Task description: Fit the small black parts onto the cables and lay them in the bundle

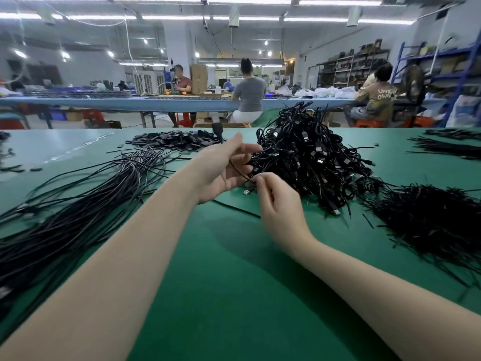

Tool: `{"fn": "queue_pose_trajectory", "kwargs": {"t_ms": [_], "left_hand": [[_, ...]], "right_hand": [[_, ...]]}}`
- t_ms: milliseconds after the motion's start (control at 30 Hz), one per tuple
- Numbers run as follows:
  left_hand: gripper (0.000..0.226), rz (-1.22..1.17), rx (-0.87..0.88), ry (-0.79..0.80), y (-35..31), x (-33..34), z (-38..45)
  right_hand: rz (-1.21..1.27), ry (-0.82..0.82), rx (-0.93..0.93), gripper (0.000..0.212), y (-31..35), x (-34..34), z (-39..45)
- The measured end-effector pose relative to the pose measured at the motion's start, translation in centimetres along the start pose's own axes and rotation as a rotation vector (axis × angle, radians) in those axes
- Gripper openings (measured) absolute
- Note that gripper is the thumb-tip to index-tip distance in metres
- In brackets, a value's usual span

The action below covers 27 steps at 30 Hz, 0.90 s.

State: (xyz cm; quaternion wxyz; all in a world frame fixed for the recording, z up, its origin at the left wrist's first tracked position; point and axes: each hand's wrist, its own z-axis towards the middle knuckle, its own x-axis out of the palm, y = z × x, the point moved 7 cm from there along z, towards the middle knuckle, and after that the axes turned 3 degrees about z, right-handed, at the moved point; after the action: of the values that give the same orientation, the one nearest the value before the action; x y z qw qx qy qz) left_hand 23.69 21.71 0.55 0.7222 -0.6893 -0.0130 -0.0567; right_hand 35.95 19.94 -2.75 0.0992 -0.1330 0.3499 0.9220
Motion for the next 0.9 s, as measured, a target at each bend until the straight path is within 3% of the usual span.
{"fn": "queue_pose_trajectory", "kwargs": {"t_ms": [133, 233, 267, 333, 400, 433, 533, 600, 667, 733, 767, 833, 900], "left_hand": [[0.054, -0.156, 0.075, 0.057, -3.3, -0.2, -1.2], [0.060, -0.167, 0.022, 0.307, -4.9, 0.5, -3.1], [0.061, -0.054, -0.045, 0.411, -4.6, 0.9, -3.9], [0.072, 0.394, -0.247, 0.537, -2.2, 1.6, -4.9], [0.084, 0.812, -0.448, 0.514, 0.6, 1.2, -4.8], [0.085, 0.890, -0.494, 0.472, 1.4, 1.1, -4.5], [0.068, 0.671, -0.304, 0.222, 1.0, 1.0, -2.3], [0.059, 0.342, -0.057, 0.013, -1.9, -0.2, -1.2], [0.058, 0.018, 0.158, -0.040, -5.1, -1.3, -1.1], [0.055, -0.228, 0.261, 0.130, -7.5, -1.5, -2.2], [0.052, -0.232, 0.249, 0.239, -8.1, -1.6, -2.9], [0.054, 0.060, 0.095, 0.495, -7.4, -0.3, -4.7], [0.063, 0.573, -0.153, 0.668, -3.9, 1.3, -5.7]], "right_hand": [[0.123, 0.277, 0.108, 0.029, -1.0, 2.4, -1.2], [0.162, 0.211, 0.207, 0.047, -1.9, 1.6, -0.8], [0.162, 0.174, 0.224, 0.053, -2.0, 1.2, -0.6], [0.198, 0.077, 0.238, 0.054, -1.9, 0.4, -0.2], [0.256, -0.029, 0.230, 0.053, -1.5, -0.5, 0.3], [0.277, -0.073, 0.210, 0.053, -1.1, -0.8, 0.4], [0.223, -0.102, 0.038, 0.040, 1.2, -0.9, 0.1], [0.224, 0.030, -0.062, 0.025, 2.4, 0.4, -0.8], [0.229, 0.260, -0.066, 0.022, 2.4, 2.4, -1.8], [0.175, 0.420, 0.001, 0.023, 1.4, 3.8, -2.5], [0.163, 0.415, 0.061, 0.023, 0.7, 3.8, -2.4], [0.137, 0.254, 0.175, 0.028, -0.5, 2.4, -1.3], [0.080, 0.018, 0.219, 0.039, -0.9, -0.1, 0.1]]}}
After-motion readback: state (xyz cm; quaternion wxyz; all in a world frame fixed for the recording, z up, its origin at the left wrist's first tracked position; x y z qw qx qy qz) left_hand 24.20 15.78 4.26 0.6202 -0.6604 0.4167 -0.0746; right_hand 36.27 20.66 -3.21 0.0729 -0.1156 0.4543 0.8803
